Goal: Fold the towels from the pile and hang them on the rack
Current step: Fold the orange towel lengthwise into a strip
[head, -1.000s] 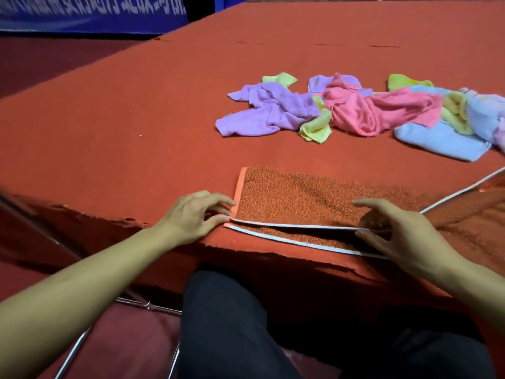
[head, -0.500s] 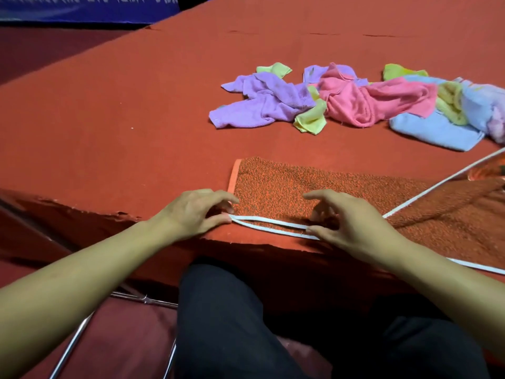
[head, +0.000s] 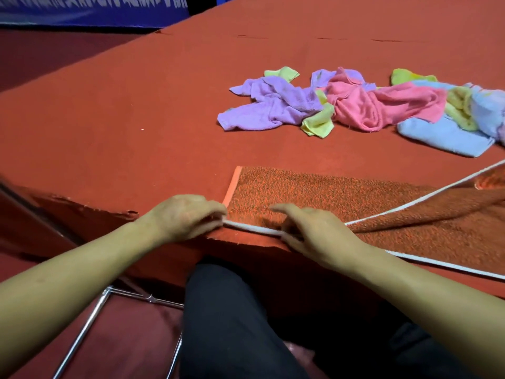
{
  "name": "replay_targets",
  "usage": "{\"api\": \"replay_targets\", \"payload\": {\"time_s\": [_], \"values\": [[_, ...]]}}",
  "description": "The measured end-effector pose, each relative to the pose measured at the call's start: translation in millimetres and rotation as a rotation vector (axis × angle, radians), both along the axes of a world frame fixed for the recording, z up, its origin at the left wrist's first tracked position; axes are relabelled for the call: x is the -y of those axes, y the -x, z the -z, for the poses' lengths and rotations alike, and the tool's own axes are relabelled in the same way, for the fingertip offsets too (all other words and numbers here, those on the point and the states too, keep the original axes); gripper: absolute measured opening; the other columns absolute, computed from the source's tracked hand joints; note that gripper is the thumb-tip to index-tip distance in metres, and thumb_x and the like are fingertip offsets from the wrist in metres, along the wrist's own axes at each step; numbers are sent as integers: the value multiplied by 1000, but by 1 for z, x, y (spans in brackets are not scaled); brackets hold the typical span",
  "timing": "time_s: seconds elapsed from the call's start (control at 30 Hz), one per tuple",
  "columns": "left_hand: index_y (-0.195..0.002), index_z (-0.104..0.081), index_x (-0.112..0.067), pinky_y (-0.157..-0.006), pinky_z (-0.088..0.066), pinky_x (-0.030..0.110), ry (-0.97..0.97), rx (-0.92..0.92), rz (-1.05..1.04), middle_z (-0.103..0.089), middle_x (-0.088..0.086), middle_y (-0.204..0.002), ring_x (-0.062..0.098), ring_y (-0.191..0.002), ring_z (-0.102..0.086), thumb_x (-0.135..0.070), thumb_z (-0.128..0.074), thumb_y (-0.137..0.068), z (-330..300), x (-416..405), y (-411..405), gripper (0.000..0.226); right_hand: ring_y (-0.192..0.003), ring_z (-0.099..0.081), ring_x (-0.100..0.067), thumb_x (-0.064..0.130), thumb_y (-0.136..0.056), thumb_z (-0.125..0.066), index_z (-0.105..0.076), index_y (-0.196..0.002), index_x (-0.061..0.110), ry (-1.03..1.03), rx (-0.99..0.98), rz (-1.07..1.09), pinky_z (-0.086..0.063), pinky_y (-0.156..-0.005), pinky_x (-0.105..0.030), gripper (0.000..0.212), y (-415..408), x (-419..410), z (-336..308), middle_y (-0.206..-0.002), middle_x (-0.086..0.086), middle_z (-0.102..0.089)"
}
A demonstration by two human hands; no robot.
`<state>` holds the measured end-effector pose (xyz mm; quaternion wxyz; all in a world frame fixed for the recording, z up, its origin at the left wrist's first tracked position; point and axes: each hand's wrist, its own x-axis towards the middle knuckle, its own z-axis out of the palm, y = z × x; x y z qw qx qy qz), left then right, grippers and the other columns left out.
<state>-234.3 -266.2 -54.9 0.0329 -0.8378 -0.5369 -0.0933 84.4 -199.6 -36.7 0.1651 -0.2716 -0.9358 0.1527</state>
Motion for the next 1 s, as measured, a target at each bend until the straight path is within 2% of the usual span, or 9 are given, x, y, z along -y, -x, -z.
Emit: {"api": "replay_targets", "payload": {"time_s": [0.1,0.2,0.27,0.37,0.47,0.6,0.77,0.87,1.0], "values": [[-109,-57,-30,-73,-51,18,-73,303,6,-72,-9,-87,3,-76,-66,-52,-54,-91,-15,4,-18,28,-91,-64,-13,37,-87,-69,-48,-134,33,77,26,-10,-52,-82,-35,51,-6,4,-8,-97,15,-70],[-108,-64,-23,-71,-44,8,-97,587,-228,-70,-11,-84,-9,-72,-61,-45,-60,-89,-33,-27,-36,28,-73,-62,-5,34,-87,-71,-55,-127,32,135,-83,111,-50,-75,-29,44,-3,-17,-23,-84,20,-68],[-111,-64,-16,-76,-45,11,-66,672,-412,-66,-7,-91,-5,-75,-60,-29,-63,-93,-36,-66,-40,22,-75,-63,-10,29,-87,-71,-57,-125,29,117,-122,186,-49,-76,-30,41,6,-40,-26,-83,19,-65],[-116,-61,-13,-89,-48,31,77,644,-539,-66,1,-103,18,-95,-63,-26,-63,-94,-32,-117,-37,26,-93,-63,-22,24,-87,-69,-57,-126,26,72,-112,297,-49,-84,-36,41,21,-85,-21,-101,10,-68],[-118,-60,-15,-82,-44,27,234,545,-526,-68,1,-99,14,-88,-61,-29,-67,-92,-26,-140,-32,31,-108,-56,-28,27,-88,-67,-55,-128,28,28,34,397,-45,-92,-41,42,31,-121,-11,-116,4,-67],[-114,-58,-19,-75,-43,25,350,615,-409,-68,-4,-83,4,-70,-57,-25,-73,-87,-22,-143,-24,32,-109,-61,-27,32,-88,-66,-57,-124,29,134,136,431,-47,-92,-42,37,37,-140,-3,-109,1,-71],[-110,-58,-19,-68,-42,19,252,660,-371,-60,-10,-76,-1,-60,-51,-18,-70,-89,-23,-148,-20,24,-96,-64,-25,24,-88,-68,-59,-123,20,218,11,417,-47,-83,-34,37,39,-144,-4,-95,-2,-72],[-110,-59,-19,-68,-40,20,163,608,-370,-58,-10,-79,4,-65,-52,-17,-68,-91,-26,-152,-24,22,-91,-65,-19,22,-87,-69,-59,-123,20,238,-31,403,-46,-82,-31,37,34,-145,-1,-86,5,-69],[-111,-60,-17,-72,-42,19,152,515,-353,-62,-11,-79,11,-71,-58,-17,-74,-86,-27,-152,-25,29,-96,-64,-21,22,-85,-72,-52,-130,24,199,-38,361,-49,-88,-39,49,27,-142,-2,-88,14,-63]]}}
